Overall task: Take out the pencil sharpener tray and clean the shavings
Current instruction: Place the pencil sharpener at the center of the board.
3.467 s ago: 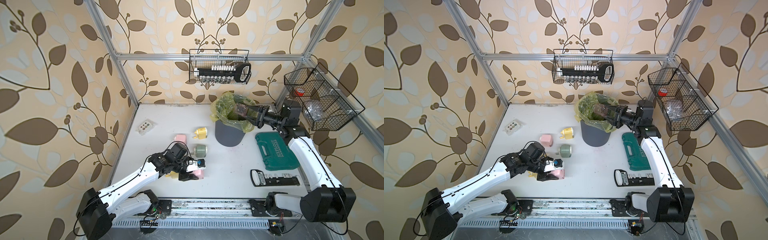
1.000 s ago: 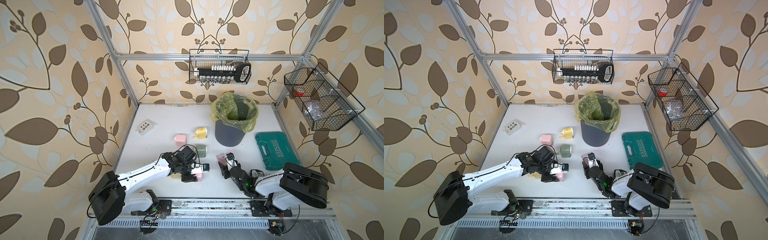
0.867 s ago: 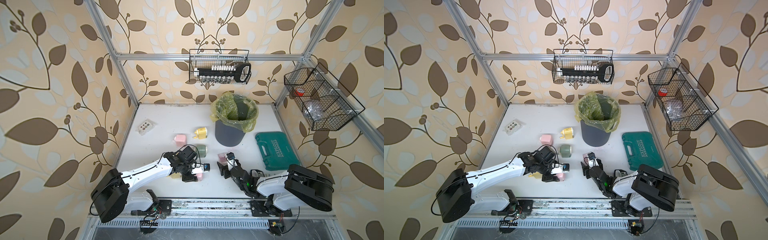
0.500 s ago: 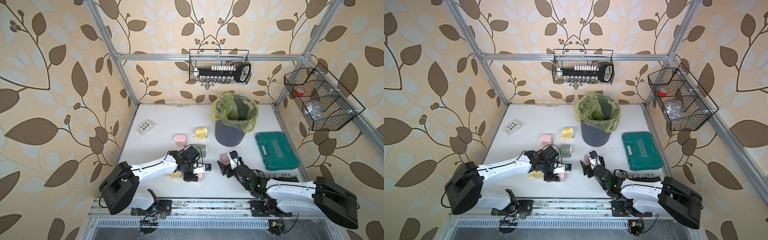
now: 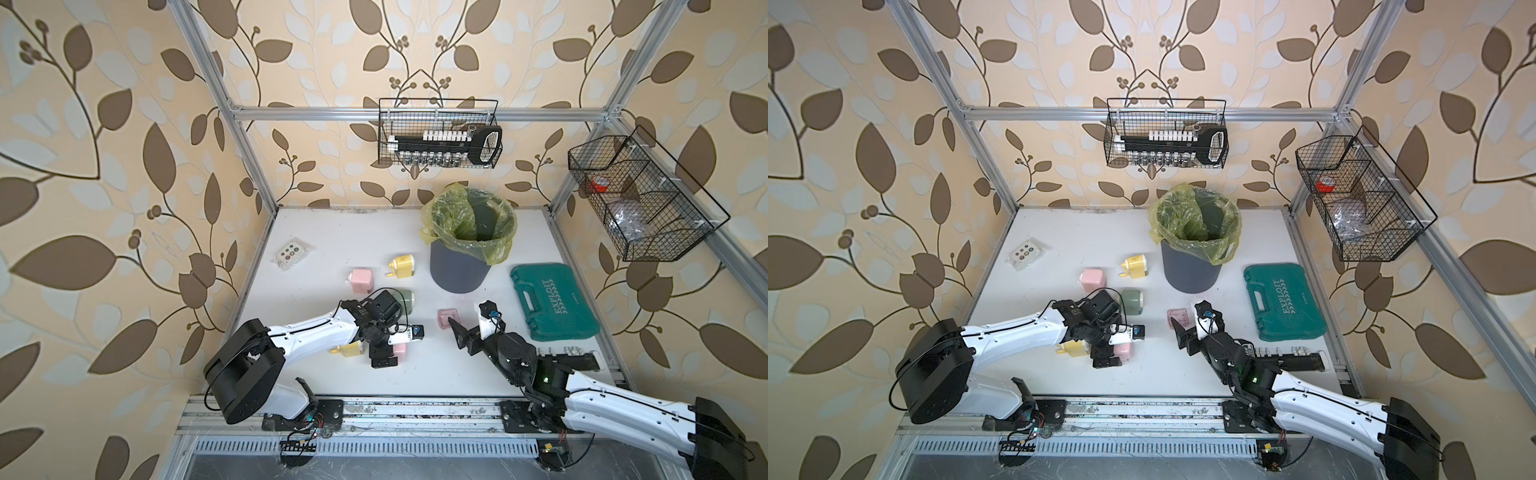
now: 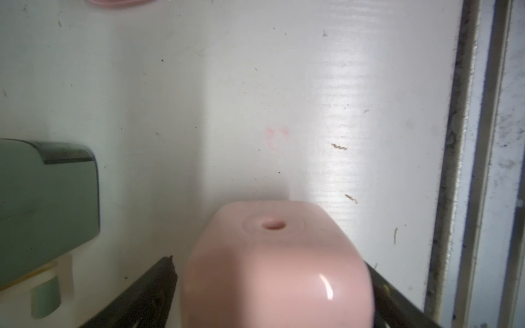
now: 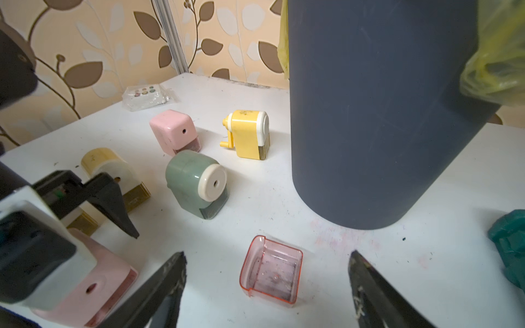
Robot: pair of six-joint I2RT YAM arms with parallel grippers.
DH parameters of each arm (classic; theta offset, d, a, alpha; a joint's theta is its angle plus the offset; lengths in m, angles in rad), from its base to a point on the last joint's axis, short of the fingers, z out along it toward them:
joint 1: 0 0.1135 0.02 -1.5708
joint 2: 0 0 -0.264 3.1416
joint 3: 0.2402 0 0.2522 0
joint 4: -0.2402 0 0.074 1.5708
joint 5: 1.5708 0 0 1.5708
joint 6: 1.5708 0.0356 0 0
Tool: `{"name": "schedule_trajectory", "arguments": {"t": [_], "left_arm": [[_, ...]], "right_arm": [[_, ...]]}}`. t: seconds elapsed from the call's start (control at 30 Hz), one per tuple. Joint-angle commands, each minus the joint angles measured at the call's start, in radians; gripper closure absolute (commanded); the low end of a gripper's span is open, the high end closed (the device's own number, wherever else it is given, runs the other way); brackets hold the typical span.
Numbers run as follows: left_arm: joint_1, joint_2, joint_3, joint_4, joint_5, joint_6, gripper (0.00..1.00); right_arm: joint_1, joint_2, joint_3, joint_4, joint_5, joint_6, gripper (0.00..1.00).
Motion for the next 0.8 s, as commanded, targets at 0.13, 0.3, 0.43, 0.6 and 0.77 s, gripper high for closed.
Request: {"name": "schedule_trajectory", "arguments": {"t": [0.13,0.3,0.43,0.6,0.77], "left_arm": [[-0.009,-0.025,0.026,0.013,-0.017,-0.01,0.01],[-0.009,-0.069,0.035,-0.028,0.001,-0.012,0.01],[-0.009,-0.152,0.031,-0.034,-0.026,-0.016,0.01],[-0.007,-0.319,-0.025,0.0,-0.067,-0.025,0.01],[0.049,-0.465,-0.058,0.084,-0.067,-0.088,0.01]], "right_arm": [[-0.006,-0.005,0.051,-0.085,0.003,-0.02,0.14],[-0.005,-0.021,0.073,-0.135,-0.002,-0.029,0.15],[-0.004,-0.053,0.079,-0.163,-0.004,-0.041,0.15],[-0.005,-0.08,0.084,-0.19,0.003,-0.054,0.15],[-0.006,-0.093,0.095,-0.207,0.008,-0.074,0.16]]}}
